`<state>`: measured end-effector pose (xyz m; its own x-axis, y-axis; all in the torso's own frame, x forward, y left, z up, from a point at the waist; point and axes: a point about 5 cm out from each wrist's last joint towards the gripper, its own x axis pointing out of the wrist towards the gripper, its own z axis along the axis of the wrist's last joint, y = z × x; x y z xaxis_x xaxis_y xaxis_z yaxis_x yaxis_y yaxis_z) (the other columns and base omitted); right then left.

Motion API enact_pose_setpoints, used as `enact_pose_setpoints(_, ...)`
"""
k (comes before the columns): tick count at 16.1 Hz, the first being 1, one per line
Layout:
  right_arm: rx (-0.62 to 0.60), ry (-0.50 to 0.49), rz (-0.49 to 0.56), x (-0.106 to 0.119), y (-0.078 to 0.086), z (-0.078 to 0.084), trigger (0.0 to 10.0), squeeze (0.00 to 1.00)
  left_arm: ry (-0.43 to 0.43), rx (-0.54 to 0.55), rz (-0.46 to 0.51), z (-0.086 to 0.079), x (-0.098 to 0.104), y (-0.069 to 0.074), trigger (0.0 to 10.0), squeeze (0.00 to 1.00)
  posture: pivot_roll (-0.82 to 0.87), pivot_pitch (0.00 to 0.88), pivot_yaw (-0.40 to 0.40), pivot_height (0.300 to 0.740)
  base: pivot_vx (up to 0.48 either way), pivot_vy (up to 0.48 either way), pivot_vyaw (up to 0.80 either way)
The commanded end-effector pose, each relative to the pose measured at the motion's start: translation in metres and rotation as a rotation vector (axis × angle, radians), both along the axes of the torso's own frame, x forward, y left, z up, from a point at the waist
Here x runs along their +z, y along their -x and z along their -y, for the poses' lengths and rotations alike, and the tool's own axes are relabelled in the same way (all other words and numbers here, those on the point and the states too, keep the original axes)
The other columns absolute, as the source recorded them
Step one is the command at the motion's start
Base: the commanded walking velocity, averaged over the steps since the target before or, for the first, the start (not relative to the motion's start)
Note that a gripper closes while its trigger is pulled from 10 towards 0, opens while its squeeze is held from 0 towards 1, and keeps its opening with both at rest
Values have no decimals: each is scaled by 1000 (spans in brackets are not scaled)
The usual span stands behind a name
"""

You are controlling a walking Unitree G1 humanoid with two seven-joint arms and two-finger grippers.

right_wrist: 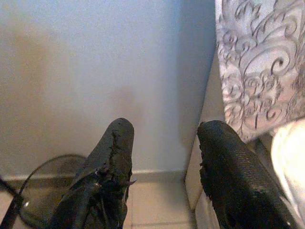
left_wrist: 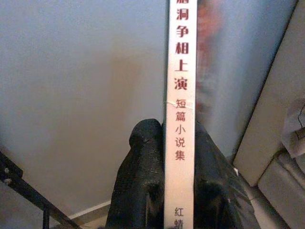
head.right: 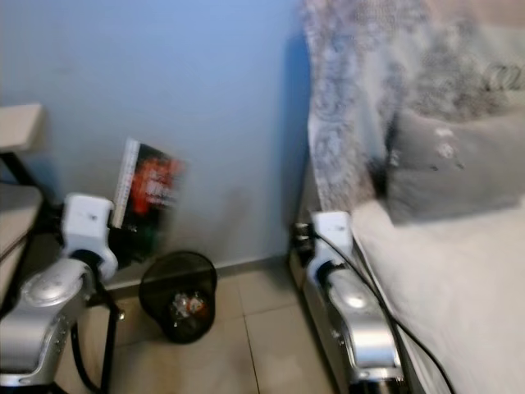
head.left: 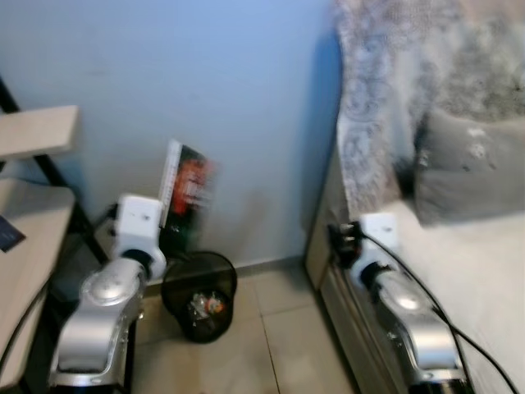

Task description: Clean up the room

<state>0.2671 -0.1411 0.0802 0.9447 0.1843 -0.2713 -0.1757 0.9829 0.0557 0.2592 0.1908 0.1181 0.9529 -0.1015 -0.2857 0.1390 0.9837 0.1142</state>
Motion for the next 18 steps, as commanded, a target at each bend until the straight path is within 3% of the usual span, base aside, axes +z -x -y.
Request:
enact_pose_setpoints(1, 26, -37, 15, 4, -2, -9, 10000, 0, -22, 10, 72, -6, 14, -2, 10000, 0, -44, 0, 10, 740, 0, 0, -800)
enact_pose_setpoints(18, -50, -49, 39, 11, -7, -1, 10000, 0, 5, 21, 104, -4, 17, -5, 10000, 0, -50, 0, 3, 740, 0, 0, -800)
